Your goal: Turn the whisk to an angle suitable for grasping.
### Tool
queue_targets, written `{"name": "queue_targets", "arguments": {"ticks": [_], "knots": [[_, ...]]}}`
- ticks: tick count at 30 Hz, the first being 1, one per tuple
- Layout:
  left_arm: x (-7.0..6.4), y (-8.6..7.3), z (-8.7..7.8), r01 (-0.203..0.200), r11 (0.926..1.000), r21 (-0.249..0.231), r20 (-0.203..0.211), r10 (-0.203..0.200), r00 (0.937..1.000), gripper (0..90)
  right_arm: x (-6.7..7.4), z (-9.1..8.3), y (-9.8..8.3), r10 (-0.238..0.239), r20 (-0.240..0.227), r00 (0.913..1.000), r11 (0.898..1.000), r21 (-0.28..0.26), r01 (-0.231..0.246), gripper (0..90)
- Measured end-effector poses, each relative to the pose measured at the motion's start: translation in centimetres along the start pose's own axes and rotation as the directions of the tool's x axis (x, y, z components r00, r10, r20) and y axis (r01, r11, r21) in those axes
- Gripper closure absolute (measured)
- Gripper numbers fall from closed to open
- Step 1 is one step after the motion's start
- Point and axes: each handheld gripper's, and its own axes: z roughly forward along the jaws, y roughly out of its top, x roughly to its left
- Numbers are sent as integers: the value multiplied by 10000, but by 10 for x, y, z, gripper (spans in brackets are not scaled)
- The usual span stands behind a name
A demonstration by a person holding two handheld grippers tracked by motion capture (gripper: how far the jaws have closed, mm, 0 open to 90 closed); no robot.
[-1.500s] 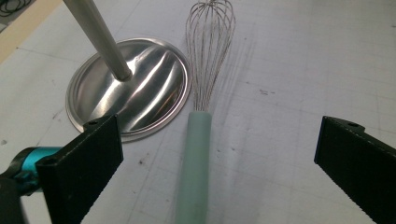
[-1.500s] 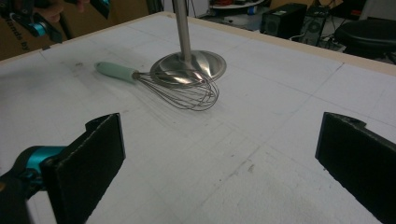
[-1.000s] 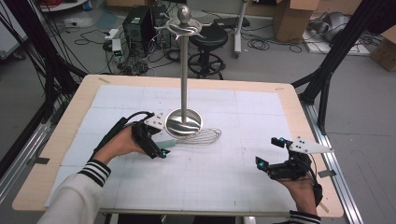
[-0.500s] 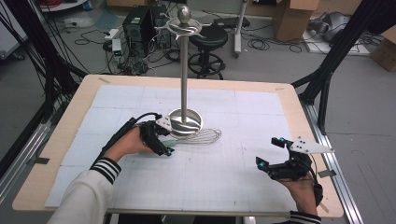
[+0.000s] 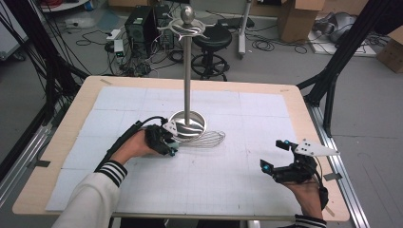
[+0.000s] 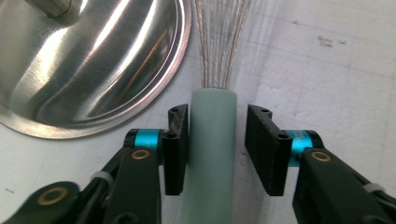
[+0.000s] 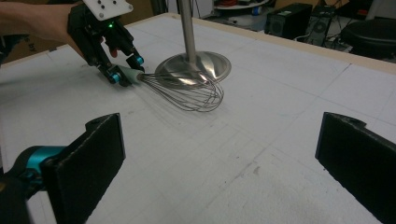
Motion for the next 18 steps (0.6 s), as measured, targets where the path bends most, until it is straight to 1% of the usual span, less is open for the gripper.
{"name": "queue_targets", "arguments": {"ticks": [1, 2, 3, 4, 6, 7, 9, 12, 13, 16, 18], "knots": [[0, 0, 1, 9, 10000, 82, -6, -9, 10000, 620, 0, 0, 0, 0, 0, 10000, 10000, 0, 0, 4], [0, 1, 1, 19, 10000, 78, -12, -19, 10000, 639, 0, 0, 0, -9, 1, 10000, 10000, -3, 9, 5], [0, 1, 0, 13, 9999, 100, -61, -12, 10000, 639, 0, 0, 0, -9, 1, 10000, 10000, -3, 9, 5], [-1, 1, 0, -111, 9999, 93, -146, 113, 9998, 677, 0, 0, 0, -13, -8, 10000, 10000, -2, 13, 5], [-5, 2, 0, -458, 9988, 157, -251, 462, 9986, 685, 0, 0, 0, -5, -2, 10000, 10000, 0, 5, 5], [-8, 2, 0, -501, 9987, 115, -345, 505, 9981, 691, 0, 0, 0, -3, -7, 10000, 10000, 0, 3, 5], [-9, 3, 1, -464, 9988, 139, -428, 470, 9980, 692, 1, 0, 0, 19, -5, 10000, 10000, 0, -19, 5], [-9, 4, 0, -328, 9993, 185, -325, 334, 9989, 693, 0, 0, 1, -70, 32, 10000, 10000, -20, 70, 5], [-10, 4, 0, -214, 9997, 142, -316, 219, 9993, 693, 1, 0, 1, -72, 12, 10000, 10000, -23, 72, 5], [-11, 6, -4, -207, 9997, 97, -253, 209, 9995, 694, 1, -1, 2, -60, 9, 10000, 10000, -35, 60, 5], [-12, 8, -7, -323, 9994, 116, -258, 326, 9991, 695, 1, -1, 2, -103, 31, 9999, 9999, -69, 103, 5]]}}
